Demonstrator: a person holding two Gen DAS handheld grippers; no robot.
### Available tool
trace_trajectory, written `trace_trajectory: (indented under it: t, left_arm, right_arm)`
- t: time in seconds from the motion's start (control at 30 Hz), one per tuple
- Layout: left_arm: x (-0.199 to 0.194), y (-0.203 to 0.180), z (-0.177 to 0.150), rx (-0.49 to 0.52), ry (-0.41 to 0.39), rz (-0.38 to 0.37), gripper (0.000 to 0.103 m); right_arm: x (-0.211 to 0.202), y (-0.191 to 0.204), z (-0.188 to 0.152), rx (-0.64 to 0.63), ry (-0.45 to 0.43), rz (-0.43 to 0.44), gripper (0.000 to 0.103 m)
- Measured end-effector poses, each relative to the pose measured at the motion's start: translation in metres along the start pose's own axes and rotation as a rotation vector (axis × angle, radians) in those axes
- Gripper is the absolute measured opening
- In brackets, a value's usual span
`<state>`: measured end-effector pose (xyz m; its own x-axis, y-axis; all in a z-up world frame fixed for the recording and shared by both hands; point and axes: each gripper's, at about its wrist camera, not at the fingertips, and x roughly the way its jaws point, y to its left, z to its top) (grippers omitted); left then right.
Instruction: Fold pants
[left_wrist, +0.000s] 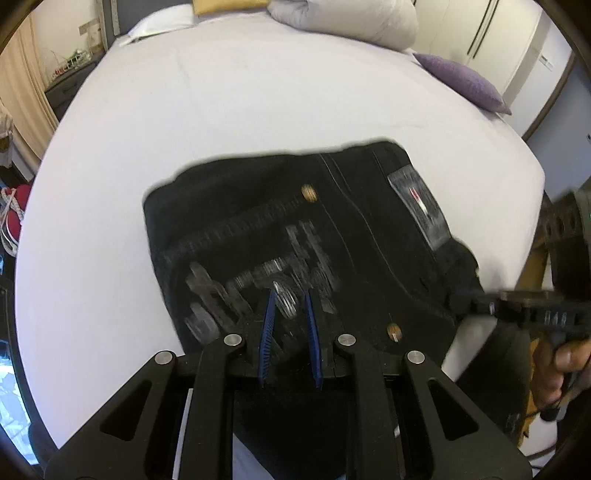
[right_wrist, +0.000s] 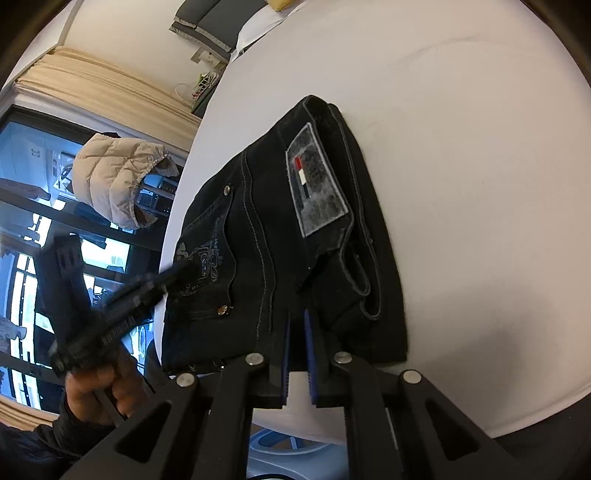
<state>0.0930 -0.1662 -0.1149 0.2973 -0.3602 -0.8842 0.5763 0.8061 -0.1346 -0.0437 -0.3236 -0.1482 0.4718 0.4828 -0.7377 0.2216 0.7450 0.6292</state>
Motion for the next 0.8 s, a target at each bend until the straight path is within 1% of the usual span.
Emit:
trace_trajectory:
  t: [0.1, 0.13, 0.2, 0.23, 0.27, 0.4, 0.47, 0.63, 0.73, 0.77, 0.8]
  left_arm:
    - [0.008, 0.006, 0.022, -0.001, -0.023, 0.018, 0.016]
    - [0.014, 0.008, 0.027, 0.013, -0.017, 0.039, 0.016]
    - [0.028, 0.003, 0.029, 0.013, 0.018, 0.046, 0.016]
    - [0.035, 0.001, 0.025, 0.018, 0.023, 0.053, 0.016]
    - [0.035, -0.001, 0.019, 0.032, 0.012, 0.063, 0.016]
    - [0.023, -0.014, -0.006, 0.093, -0.034, 0.127, 0.016]
    - [0.016, -0.021, -0.021, 0.133, -0.049, 0.119, 0.016]
    - [-0.003, -0.048, -0.062, 0.319, -0.121, 0.2, 0.016]
    - [-0.008, -0.054, -0.079, 0.395, -0.167, 0.234, 0.016]
    - [-0.009, -0.055, -0.083, 0.411, -0.176, 0.237, 0.016]
    - [-0.013, -0.053, -0.089, 0.42, -0.189, 0.23, 0.016]
  right_arm:
    - [0.001, -0.002, -0.002, 0.006, -0.006, 0.002, 0.008]
    - [0.001, -0.003, -0.003, 0.009, -0.008, 0.003, 0.008]
    - [0.002, -0.004, -0.005, 0.016, -0.014, 0.0, 0.004]
    - [0.002, -0.005, -0.006, 0.019, -0.016, 0.001, 0.003]
    - [0.002, -0.006, -0.007, 0.022, -0.019, 0.002, 0.001]
    - [0.002, -0.013, -0.007, 0.041, -0.022, 0.018, 0.0]
    - [0.002, -0.012, -0.008, 0.035, -0.024, 0.014, 0.0]
    - [0.0, -0.01, -0.01, 0.032, -0.033, 0.011, 0.0]
    - [-0.003, -0.006, -0.011, 0.012, -0.033, 0.011, 0.0]
    - [-0.006, -0.002, -0.011, -0.003, -0.031, 0.01, 0.003]
    - [-0.012, 0.003, -0.01, -0.021, -0.034, 0.023, 0.012]
